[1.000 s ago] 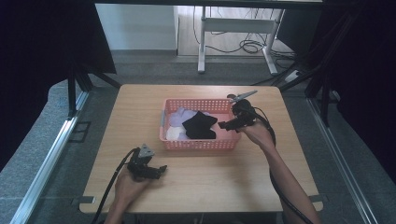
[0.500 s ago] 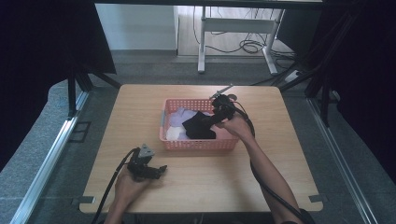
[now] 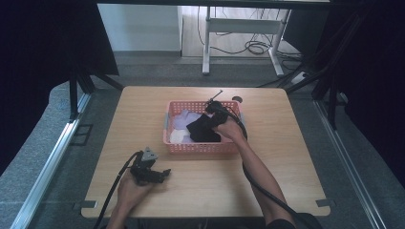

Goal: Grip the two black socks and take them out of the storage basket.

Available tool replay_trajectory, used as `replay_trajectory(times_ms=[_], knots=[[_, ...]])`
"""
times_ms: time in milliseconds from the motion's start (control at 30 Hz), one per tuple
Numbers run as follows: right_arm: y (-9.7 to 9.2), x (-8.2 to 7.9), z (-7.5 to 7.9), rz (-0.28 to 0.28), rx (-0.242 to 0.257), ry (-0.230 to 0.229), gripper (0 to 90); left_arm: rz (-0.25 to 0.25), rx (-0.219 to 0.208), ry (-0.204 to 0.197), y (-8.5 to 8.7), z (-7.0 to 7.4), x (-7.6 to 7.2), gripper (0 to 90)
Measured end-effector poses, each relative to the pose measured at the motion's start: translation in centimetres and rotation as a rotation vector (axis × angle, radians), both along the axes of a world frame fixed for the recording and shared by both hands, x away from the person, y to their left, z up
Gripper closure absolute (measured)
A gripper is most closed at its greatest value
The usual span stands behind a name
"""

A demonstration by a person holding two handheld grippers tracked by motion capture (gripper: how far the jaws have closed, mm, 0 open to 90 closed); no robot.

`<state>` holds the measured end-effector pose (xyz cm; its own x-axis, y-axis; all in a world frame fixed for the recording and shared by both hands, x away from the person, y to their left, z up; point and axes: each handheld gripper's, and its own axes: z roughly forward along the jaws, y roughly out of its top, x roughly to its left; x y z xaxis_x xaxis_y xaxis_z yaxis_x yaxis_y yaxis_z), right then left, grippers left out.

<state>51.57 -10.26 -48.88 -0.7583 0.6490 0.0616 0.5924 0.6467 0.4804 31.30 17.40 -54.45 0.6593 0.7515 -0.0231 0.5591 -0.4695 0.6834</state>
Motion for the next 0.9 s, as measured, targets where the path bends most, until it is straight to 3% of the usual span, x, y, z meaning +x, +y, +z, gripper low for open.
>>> replay_trajectory(times_ms=[67,100,133,233,333,433,900], knots=[[0.1,0.0,-0.2,0.004,-0.013,0.002,61.7,0.000,0.000,0.000,0.0,0.0,0.0,12.5],[0.2,0.0,-0.3,0.003,-0.020,0.000,66.5,0.000,0.000,0.000,0.0,0.0,0.0,12.5],[0.2,0.0,-0.2,0.009,-0.021,-0.001,77.3,0.000,0.000,0.000,0.0,0.0,0.0,12.5],[0.0,-0.3,0.4,0.017,-0.007,-0.011,86.7,0.000,0.000,0.000,0.0,0.0,0.0,12.5],[-0.2,-0.5,1.1,0.020,0.003,-0.012,87.5,-0.001,0.002,0.000,0.0,0.0,0.0,12.5],[-0.6,-0.9,2.8,0.026,0.032,-0.036,88.1,0.000,0.002,0.000,0.0,0.0,0.0,12.5],[-1.2,-2.3,7.8,0.040,0.108,-0.115,88.6,-0.001,0.001,-0.001,0.0,0.0,0.0,12.5]])
